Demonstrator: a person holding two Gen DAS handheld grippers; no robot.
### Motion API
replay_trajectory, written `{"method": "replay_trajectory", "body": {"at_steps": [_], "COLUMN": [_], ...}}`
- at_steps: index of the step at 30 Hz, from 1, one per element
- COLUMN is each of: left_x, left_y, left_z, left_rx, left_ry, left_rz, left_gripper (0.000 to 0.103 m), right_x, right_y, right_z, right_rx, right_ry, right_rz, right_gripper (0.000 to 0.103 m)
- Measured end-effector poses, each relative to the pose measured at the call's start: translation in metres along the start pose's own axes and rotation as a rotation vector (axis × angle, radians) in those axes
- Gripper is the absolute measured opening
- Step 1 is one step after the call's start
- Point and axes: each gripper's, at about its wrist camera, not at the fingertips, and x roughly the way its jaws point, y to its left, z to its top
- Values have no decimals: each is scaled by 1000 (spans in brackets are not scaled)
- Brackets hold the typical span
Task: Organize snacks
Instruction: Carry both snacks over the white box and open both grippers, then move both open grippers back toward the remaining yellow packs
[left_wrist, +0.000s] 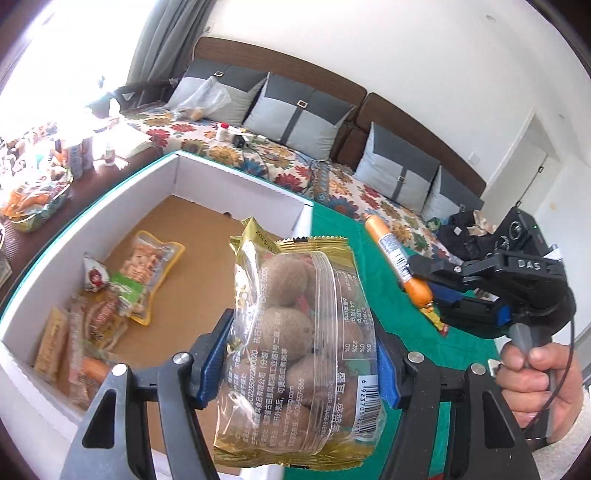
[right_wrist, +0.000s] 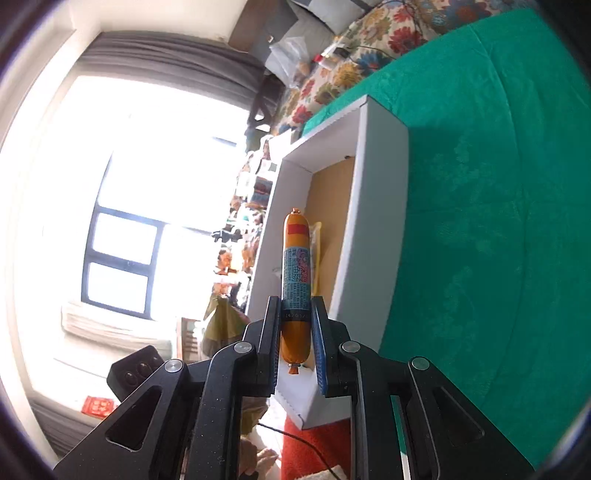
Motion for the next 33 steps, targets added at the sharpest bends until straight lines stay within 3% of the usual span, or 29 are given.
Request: {"method": "replay_trajectory", "body": {"at_steps": [1,2,3,4,8,12,14,17,22,25,28,33], "left_x": [5,10,13,13,1,9,14,38,102,150,190,218], "left_y": [15,33,48,60,80,40,-4,-70,-162,-187,-190,-187], "left_z": [3,1,-2,-5,-35,-56,-60,-72,-116,-139,-146,-146], "left_rx": [5,0,-18,-45,-145,-119,-63,64,258,339,339,348], "left_ry": [20,43,62,76,29,41,63,118,245,296,316,256], "left_rz": [73,138,184,211,178,68,-3,-98,-182,-119,-60,17], "left_gripper": [77,79,79,79,80,80,80,88,92,91,91,91], "right_x": [19,37,51,59,43,-7,-42,-101,-175,-190,-195,-199], "right_y": [14,25,31,35,21,-54,-107,-176,-218,-227,-235,-236], "right_z": [1,1,0,-2,-30,-70,-90,-109,-127,-122,-123,-133], "right_rx": [-27,-52,-76,-107,-290,-499,-510,-375,-275,-245,-206,-211], "right_ry": [8,23,36,27,-1,-48,-71,-123,-300,-349,-354,-351], "right_rz": [1,-13,-34,-67,-250,-649,-834,-975,-1117,-1133,-1119,-1103], "right_gripper": [22,38,76,81,80,80,80,80,80,80,80,81]}}
